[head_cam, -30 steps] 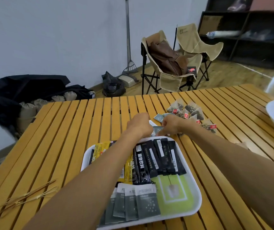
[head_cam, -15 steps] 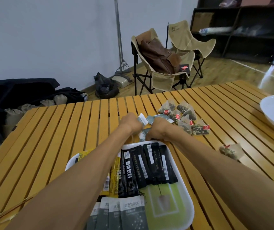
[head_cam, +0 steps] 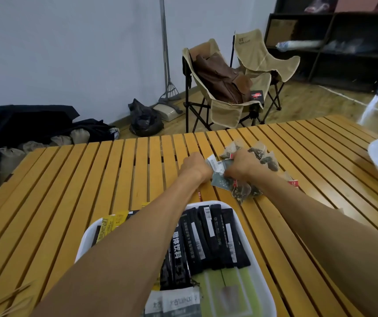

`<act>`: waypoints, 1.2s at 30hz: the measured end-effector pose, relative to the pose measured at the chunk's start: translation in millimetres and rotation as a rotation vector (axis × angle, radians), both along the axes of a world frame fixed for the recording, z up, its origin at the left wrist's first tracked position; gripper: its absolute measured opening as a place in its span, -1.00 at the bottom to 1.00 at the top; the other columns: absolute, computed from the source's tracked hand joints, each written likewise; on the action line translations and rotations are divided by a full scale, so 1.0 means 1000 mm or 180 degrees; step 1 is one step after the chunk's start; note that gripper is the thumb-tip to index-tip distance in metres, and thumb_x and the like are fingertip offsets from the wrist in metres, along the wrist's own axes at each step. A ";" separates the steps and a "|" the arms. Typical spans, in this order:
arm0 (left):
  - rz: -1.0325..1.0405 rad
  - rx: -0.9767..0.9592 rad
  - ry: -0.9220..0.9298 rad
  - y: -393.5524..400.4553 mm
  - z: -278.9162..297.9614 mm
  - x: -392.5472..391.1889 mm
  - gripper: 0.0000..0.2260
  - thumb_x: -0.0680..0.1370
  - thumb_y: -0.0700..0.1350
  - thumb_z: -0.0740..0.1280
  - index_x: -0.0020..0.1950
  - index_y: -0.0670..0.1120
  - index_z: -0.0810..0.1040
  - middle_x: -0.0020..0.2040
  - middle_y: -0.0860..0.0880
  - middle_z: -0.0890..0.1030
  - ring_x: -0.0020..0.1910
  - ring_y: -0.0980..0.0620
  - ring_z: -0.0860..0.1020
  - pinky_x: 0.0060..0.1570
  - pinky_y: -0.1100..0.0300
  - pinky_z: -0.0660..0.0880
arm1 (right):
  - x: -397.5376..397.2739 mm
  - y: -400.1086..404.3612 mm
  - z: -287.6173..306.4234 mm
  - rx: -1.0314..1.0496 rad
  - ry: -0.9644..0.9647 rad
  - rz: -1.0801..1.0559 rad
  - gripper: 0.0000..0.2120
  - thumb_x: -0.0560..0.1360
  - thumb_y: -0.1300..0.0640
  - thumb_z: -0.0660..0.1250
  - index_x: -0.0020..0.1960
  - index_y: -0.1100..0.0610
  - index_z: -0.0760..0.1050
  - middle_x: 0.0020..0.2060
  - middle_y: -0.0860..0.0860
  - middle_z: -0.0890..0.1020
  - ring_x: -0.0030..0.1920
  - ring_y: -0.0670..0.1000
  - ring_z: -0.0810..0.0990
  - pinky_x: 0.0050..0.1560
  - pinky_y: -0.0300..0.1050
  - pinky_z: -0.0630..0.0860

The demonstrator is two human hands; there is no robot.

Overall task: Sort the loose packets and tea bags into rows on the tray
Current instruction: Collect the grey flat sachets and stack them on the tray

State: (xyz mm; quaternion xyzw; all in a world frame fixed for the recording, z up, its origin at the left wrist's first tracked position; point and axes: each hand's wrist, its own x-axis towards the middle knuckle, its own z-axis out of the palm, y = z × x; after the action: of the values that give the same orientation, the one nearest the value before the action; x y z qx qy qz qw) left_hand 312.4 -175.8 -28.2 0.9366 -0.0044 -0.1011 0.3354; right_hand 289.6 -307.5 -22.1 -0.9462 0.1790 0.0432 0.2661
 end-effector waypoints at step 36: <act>0.0522 -0.2574 0.0176 0.126 0.074 -0.202 -0.89 0.55 -0.19 0.41 -0.01 0.02 0.64 -0.18 0.17 0.73 -0.10 0.12 0.64 -0.16 0.16 0.46 | -0.200 0.072 0.054 0.4810 -0.0407 -0.0322 -0.76 0.53 0.37 0.36 0.20 0.30 0.54 -0.02 0.20 0.75 -0.03 0.12 0.76 -0.13 -0.04 0.69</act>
State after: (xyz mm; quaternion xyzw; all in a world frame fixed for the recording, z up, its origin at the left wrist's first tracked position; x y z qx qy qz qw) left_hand 110.4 -49.3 46.3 0.7236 0.0398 -0.0893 0.6833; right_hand 90.0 -235.4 32.1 -0.4979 0.1281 0.0869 0.8533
